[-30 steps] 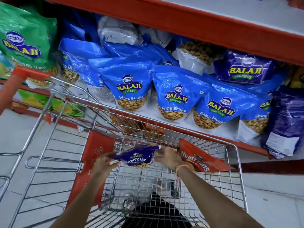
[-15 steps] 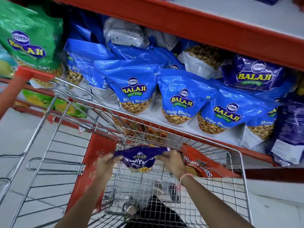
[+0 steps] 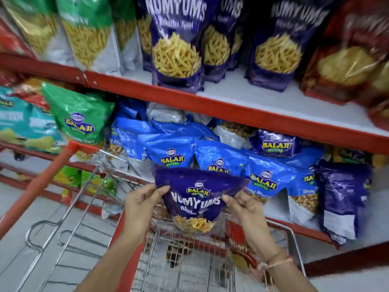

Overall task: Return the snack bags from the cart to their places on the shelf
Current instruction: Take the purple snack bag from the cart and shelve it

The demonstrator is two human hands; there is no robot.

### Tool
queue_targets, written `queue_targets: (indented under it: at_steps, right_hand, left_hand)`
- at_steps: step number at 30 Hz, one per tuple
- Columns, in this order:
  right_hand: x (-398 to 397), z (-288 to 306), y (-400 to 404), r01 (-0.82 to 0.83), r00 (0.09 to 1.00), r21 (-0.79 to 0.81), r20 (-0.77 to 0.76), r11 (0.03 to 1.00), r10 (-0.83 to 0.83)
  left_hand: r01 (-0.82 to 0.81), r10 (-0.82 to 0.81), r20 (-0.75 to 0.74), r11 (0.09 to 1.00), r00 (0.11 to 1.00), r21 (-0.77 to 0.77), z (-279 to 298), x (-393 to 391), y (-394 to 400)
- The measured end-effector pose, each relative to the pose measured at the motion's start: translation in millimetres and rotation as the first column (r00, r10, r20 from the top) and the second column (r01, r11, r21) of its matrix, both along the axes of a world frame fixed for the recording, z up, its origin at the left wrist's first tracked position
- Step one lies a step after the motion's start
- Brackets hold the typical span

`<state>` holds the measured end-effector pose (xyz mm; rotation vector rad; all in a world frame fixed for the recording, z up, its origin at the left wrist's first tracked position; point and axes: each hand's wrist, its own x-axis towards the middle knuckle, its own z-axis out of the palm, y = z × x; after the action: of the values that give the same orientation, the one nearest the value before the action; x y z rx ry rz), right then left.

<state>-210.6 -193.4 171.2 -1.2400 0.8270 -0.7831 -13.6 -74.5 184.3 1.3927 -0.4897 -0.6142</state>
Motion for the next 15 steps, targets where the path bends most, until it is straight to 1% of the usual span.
queue_targets:
  at_steps: [3, 5, 9, 11, 15]
  right_hand:
    - [-7, 38, -15, 0.007, 0.998, -0.061, 0.061, 0.998, -0.003]
    - [-14, 62, -24, 0.026, 0.99, -0.085, 0.141, 0.996, -0.014]
    - [-25, 112, -42, 0.078, 0.974, -0.143, 0.222, 0.987, -0.044]
    - [-29, 142, -48, 0.085, 0.966, -0.204, 0.255, 0.975, -0.031]
    - [-34, 206, -66, 0.145, 0.944, -0.316, 0.328, 0.938, -0.036]
  left_hand:
    - [0.054, -0.051, 0.041, 0.996, 0.998, -0.072, 47, -6, -16]
    - [0.079, -0.071, 0.061, 0.988, 0.996, -0.132, 74, -8, -27]
    - [0.157, -0.128, 0.13, 0.956, 0.983, -0.249, 129, -16, -54]
    - [0.19, -0.149, 0.154, 0.935, 0.977, -0.3, 157, -18, -69]
    - [0.258, -0.171, 0.253, 0.895, 0.952, -0.364, 218, -19, -106]
